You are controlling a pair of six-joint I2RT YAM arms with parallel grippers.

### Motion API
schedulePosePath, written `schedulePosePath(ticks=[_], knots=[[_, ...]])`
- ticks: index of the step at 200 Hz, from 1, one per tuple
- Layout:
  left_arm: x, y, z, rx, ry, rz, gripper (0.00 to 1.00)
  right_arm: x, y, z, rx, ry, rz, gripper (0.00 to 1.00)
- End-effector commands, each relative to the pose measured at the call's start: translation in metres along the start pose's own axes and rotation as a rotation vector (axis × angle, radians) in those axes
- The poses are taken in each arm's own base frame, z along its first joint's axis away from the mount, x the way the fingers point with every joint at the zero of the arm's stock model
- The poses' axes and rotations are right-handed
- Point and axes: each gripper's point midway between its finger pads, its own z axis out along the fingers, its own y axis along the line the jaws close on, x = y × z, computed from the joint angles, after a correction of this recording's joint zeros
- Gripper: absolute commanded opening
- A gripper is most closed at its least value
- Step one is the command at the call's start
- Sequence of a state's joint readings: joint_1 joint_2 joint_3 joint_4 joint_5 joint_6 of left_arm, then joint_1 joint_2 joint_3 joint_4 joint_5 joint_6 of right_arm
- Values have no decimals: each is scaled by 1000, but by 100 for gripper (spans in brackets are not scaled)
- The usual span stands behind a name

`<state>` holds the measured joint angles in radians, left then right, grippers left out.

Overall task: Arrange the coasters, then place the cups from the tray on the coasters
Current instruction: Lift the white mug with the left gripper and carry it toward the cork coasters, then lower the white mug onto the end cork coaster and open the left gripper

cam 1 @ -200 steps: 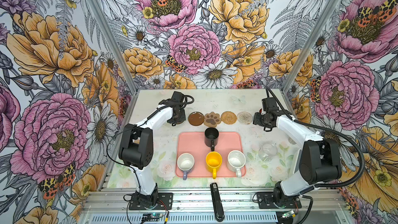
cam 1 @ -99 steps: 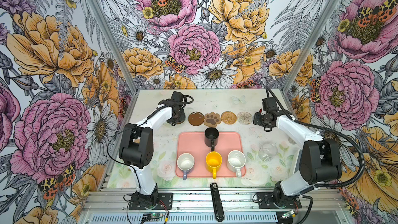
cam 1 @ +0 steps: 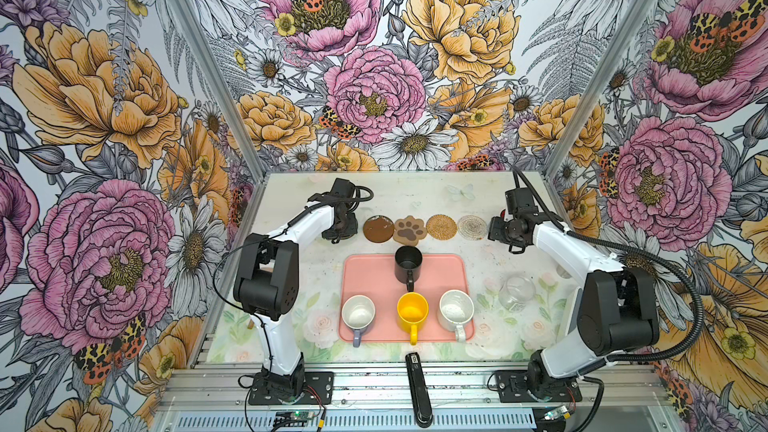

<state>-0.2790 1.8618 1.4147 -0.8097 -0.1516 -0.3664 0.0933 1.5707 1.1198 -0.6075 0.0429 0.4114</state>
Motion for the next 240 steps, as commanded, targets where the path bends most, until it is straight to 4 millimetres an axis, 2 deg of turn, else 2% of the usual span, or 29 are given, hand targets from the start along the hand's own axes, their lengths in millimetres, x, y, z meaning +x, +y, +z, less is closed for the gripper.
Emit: schedulePosePath(ticks=[1,27,84,124,185,189,240], knots=[[-18,-1,-3,14,-54,-23,0,-4,5,-4,-22,-23,14,62],[-17,-1,-3,20,-50,-25,0,-4,5,-4,-21,-23,14,62],[-16,-3,-4,28,-50,-23,22,-2,4,-3,-19,-20,17,62],[-17,-3,-6,29,-55,-23,30,-2,4,-4,-20,-23,18,62],[-18,-2,-13,34,-67,-24,32,-3,4,-12,-25,-39,25,62],[-24,-2,-27,49,-100,-30,32,-3,4,-13,-25,-44,26,63],[-31,-7,-65,98,-177,-12,33,-13,5,-42,-30,-103,15,63]])
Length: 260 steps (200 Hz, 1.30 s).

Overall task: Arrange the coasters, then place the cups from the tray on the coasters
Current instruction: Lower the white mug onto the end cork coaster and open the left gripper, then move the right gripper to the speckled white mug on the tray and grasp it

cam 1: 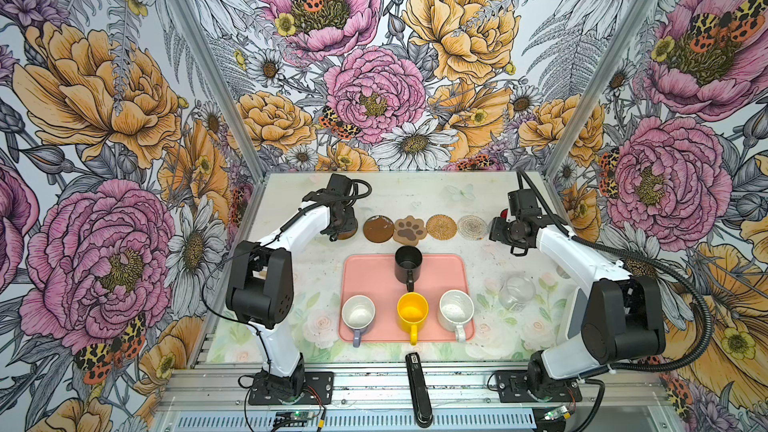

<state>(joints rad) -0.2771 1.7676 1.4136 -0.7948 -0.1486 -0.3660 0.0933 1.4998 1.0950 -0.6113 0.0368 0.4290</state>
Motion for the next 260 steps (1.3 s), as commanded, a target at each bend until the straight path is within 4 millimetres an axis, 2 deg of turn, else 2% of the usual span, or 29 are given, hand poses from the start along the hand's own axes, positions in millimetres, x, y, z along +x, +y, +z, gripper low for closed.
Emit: schedulePosePath(ticks=[1,29,68,96,117,142,177,199,243,260], knots=[[-16,-7,-29,55,-85,6,33,-13,5,-24,-12,-65,-4,63],[-23,-17,-56,86,-152,29,34,-17,15,-42,-42,-96,-20,63],[-27,-46,-88,197,-266,80,35,-12,38,-63,-92,-117,-74,63],[-26,-64,-105,282,-318,103,37,-9,62,-76,-138,-126,-116,63],[-23,-75,-114,314,-346,141,40,4,85,-82,-175,-106,-168,63],[-15,-89,-121,341,-377,205,43,33,110,-85,-207,-47,-252,64],[-10,-97,-126,372,-401,221,48,92,137,-89,-243,74,-418,64],[-9,-98,-125,385,-406,205,49,124,138,-93,-231,126,-488,64],[-9,-104,-126,410,-412,210,49,166,132,-108,-279,154,-513,63],[-10,-105,-125,415,-416,209,49,190,136,-118,-320,178,-570,64]])
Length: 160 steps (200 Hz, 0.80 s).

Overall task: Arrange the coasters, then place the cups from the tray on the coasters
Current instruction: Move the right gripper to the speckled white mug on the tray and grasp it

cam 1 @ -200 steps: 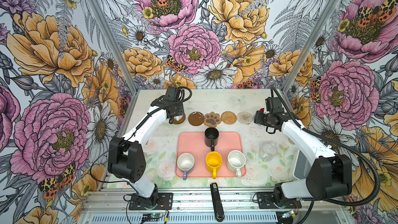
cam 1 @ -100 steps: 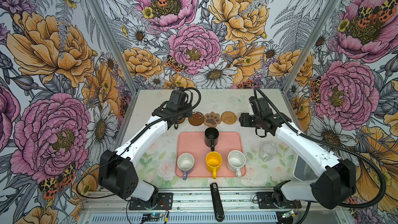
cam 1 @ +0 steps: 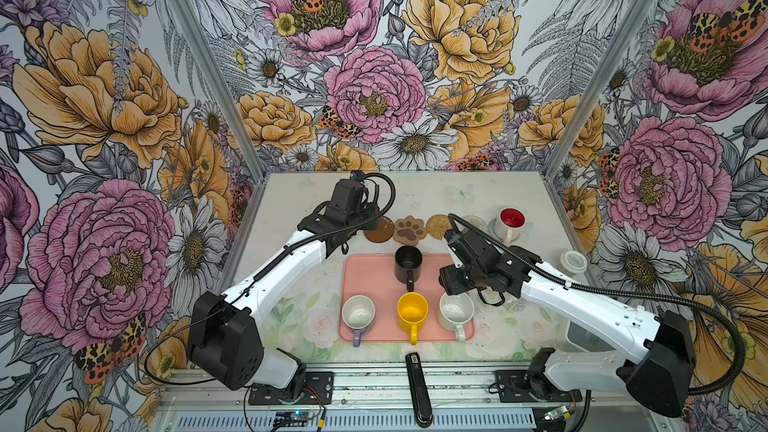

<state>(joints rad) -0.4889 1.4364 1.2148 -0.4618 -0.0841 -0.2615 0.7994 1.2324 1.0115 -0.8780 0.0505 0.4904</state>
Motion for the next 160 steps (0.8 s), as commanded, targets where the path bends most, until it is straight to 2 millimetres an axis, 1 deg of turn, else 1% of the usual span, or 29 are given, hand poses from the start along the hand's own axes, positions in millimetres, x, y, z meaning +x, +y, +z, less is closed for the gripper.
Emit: schedulePosePath(ticks=[1,20,36,65,109,146,160], knots=[[-11,-9,-6,47,-47,-2,49,17,13,-9,-32,0,-17,63],[-11,-10,-4,52,-46,-3,49,32,22,-10,-55,21,-40,63],[-10,-11,-2,54,-46,-5,49,45,26,-9,-62,42,-57,61],[-9,-11,-1,58,-48,-9,49,66,27,-11,-72,81,-53,61],[-9,-15,3,77,-50,-15,49,81,26,-20,-67,80,-66,60],[-7,-17,9,86,-41,-20,49,102,22,-16,-64,123,-53,56],[-6,-18,9,89,-41,-20,49,106,23,-17,-64,128,-54,56]])
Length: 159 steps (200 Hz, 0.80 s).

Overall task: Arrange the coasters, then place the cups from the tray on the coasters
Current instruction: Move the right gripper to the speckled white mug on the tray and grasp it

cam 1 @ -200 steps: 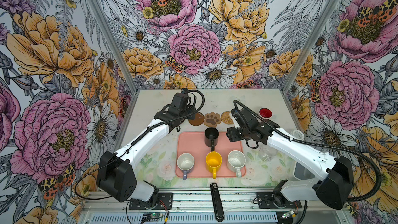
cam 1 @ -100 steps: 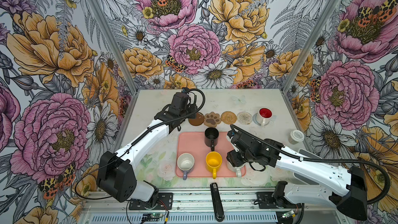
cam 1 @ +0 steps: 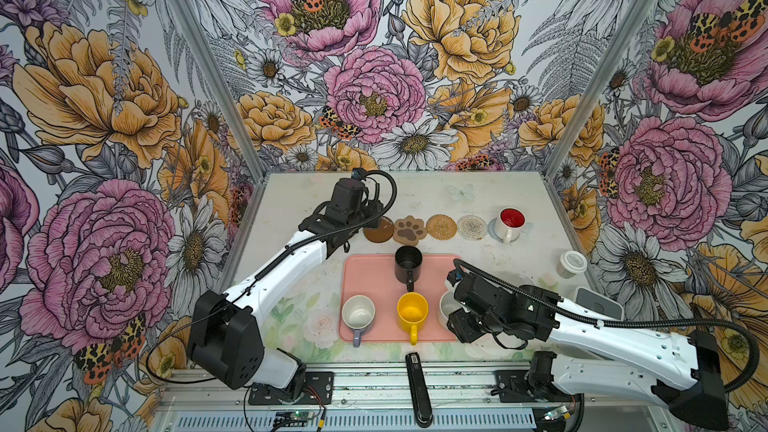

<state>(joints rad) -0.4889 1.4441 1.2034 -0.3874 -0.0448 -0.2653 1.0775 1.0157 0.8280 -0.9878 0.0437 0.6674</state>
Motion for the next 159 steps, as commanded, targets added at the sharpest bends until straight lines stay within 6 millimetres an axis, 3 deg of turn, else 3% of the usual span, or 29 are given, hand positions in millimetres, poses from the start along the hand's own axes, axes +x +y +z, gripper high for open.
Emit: schedulePosePath(ticks=[1,49,103,159], knots=[[3,-7,6,34,0,-13,49,10,-3,0,12,12,27,56],[5,-8,9,40,4,-16,49,19,-9,6,30,25,73,51],[9,-8,14,43,15,-18,49,21,-12,18,81,71,101,43],[11,-6,15,40,20,-15,49,20,-18,30,148,85,141,40]])
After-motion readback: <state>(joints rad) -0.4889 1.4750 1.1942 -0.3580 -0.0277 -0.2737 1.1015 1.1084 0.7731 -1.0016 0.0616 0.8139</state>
